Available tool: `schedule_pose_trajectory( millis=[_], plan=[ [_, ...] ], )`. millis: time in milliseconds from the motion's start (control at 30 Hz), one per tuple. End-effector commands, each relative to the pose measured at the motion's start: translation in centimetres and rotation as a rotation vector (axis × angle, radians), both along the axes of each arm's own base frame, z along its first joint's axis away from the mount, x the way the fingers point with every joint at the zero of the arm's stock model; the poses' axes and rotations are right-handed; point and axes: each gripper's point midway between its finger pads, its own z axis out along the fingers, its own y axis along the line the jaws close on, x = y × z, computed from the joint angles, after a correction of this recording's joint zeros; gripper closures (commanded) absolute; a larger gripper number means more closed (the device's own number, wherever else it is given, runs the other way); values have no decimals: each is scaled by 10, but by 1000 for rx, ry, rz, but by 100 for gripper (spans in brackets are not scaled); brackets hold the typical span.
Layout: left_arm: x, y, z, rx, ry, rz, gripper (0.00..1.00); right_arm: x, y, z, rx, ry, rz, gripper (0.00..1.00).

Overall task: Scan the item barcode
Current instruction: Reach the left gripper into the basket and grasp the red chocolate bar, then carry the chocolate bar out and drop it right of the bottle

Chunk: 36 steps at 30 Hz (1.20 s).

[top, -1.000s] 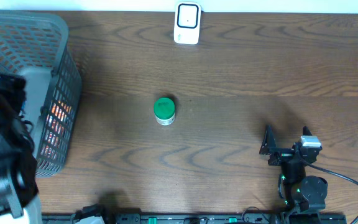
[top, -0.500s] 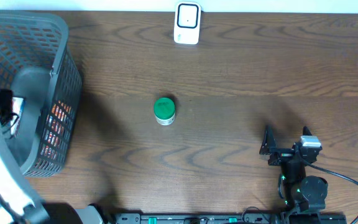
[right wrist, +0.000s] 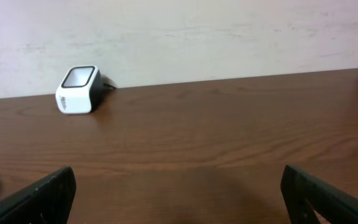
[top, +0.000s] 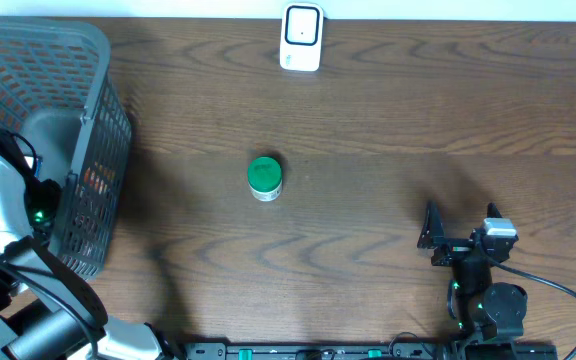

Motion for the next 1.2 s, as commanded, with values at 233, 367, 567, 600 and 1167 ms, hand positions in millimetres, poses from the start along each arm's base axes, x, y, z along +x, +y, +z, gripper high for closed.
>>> schedule_pose_trajectory(
  millis=[233, 367, 567, 600, 1167],
  plan=[
    [-8, -4, -57, 37, -27, 72, 21, 0, -1, -1, -13, 2, -1, 1],
    [-10, -5, -73, 49, -46, 72, 18, 0, -1, -1, -13, 2, -1, 1],
    [-18, -9, -93, 63, -55, 72, 66, 0, -1, -1, -13, 2, -1, 1],
    [-21, -8, -95, 73, -46, 72, 75, 0, -1, -1, -13, 2, -1, 1],
    [57, 76, 92, 415, -528, -324, 93, 0, -1, -1, -13, 2, -1, 1]
  ],
)
